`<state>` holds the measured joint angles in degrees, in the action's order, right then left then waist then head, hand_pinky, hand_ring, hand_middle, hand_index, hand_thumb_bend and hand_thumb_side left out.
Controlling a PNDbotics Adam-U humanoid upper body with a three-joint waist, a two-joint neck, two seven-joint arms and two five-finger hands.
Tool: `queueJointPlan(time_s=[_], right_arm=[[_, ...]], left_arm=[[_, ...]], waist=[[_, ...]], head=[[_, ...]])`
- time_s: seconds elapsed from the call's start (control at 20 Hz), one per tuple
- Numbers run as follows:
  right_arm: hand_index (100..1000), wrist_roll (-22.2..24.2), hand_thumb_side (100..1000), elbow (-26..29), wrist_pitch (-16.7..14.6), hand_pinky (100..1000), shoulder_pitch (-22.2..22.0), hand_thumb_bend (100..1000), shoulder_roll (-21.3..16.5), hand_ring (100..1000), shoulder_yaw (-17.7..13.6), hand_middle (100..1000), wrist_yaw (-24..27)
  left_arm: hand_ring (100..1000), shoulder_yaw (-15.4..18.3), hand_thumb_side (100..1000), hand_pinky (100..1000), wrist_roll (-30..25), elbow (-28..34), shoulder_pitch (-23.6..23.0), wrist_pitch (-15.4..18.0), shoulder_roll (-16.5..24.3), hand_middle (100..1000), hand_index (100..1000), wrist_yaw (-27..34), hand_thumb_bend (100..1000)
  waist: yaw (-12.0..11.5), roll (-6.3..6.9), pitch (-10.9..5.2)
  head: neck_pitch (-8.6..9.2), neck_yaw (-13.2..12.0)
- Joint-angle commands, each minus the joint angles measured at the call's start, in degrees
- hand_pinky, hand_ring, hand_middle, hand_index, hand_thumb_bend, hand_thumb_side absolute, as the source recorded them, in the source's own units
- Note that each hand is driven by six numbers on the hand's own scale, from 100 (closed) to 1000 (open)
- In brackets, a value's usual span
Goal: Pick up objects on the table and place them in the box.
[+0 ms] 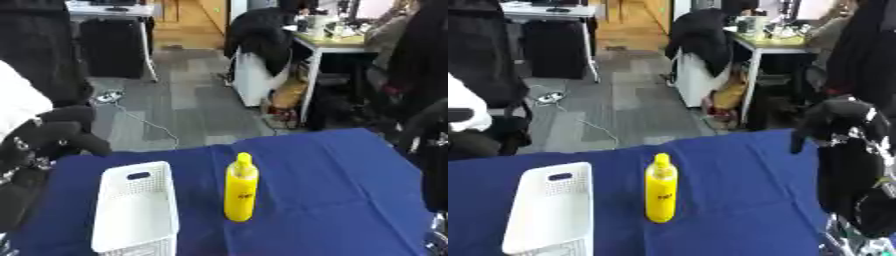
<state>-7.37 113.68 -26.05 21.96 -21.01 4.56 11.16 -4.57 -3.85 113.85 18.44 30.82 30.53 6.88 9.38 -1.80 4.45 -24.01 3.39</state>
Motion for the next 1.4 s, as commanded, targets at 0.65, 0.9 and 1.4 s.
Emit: queueJointPlan(time_s=[0.65, 0.9, 1.4], right_arm=[[651, 0.1, 1000, 0.9, 0.2, 269, 0.3, 170, -1.3, 419, -0.3, 510, -0.3], [651, 0.2, 1000, 0.9, 0.2, 268, 0.4, 167, -1.4, 419, -0.3, 510, -0.3], [651, 0.3, 1000, 0.9, 0.2, 268, 0.3, 162, -1.4, 419, -0.3, 510, -0.4]], left_arm=[[613, 0.5, 882, 697, 0.3, 0.7, 0.8, -0.1, 1.3, 861, 878, 0.4, 237], [613, 0.5, 882, 697, 0.2, 0.7, 0.7, 0.0, 1.4, 861, 878, 0.4, 237], [613, 0.4, 884, 697, 0.1, 0.7, 0.7, 0.0, 1.3, 861, 878, 0.3, 237]], waist=[[-0.2, 0.06, -0.99], [-0.2, 0.07, -0.95], [-0.2, 0.06, -0.90]], head=[[0.11, 0.3], [0.39, 0.5], [0.37, 0.3]])
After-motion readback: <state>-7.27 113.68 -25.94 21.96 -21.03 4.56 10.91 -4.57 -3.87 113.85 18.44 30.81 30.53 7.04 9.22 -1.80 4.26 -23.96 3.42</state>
